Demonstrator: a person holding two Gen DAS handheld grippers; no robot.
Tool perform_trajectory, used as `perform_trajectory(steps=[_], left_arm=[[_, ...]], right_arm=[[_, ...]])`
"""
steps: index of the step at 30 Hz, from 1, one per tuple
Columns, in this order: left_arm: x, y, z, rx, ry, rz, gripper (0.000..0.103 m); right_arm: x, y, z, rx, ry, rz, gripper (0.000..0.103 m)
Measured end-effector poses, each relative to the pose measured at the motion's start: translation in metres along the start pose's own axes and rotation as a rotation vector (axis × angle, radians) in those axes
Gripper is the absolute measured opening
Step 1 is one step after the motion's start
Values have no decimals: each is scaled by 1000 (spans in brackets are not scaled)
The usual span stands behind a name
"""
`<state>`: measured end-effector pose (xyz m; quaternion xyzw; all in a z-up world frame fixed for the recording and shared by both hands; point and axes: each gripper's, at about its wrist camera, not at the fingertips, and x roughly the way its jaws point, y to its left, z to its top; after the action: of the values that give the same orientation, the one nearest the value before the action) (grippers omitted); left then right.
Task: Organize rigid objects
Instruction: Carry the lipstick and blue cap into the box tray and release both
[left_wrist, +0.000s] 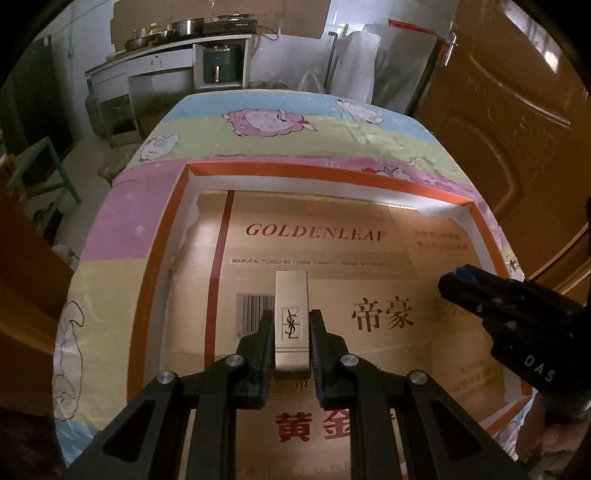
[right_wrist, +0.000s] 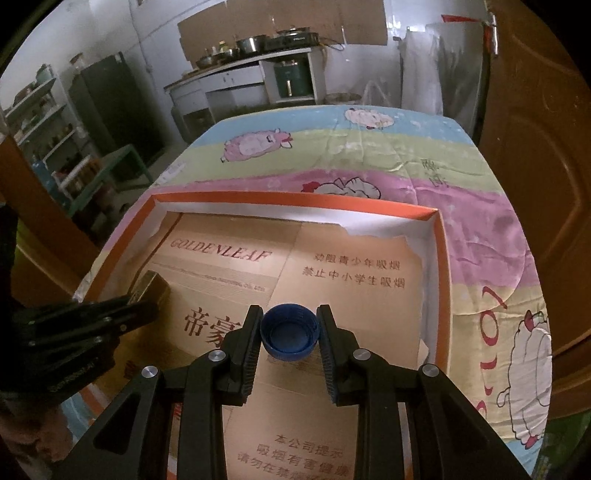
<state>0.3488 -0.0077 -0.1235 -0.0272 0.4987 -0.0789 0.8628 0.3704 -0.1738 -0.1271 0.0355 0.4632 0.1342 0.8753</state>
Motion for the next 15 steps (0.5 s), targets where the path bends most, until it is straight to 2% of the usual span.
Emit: perform_trajectory(steps=[5, 11, 15], left_arm=[[3, 0, -2, 3, -24, 23, 18], [2, 6, -3, 2, -37, -16, 19], [1, 7, -4, -3, -41, -11, 20]], right_arm=[[4, -2, -2, 6, 14, -7, 30], [9, -1, -6, -6, 24, -25, 30], [9, 0, -6, -10, 18, -27, 31]])
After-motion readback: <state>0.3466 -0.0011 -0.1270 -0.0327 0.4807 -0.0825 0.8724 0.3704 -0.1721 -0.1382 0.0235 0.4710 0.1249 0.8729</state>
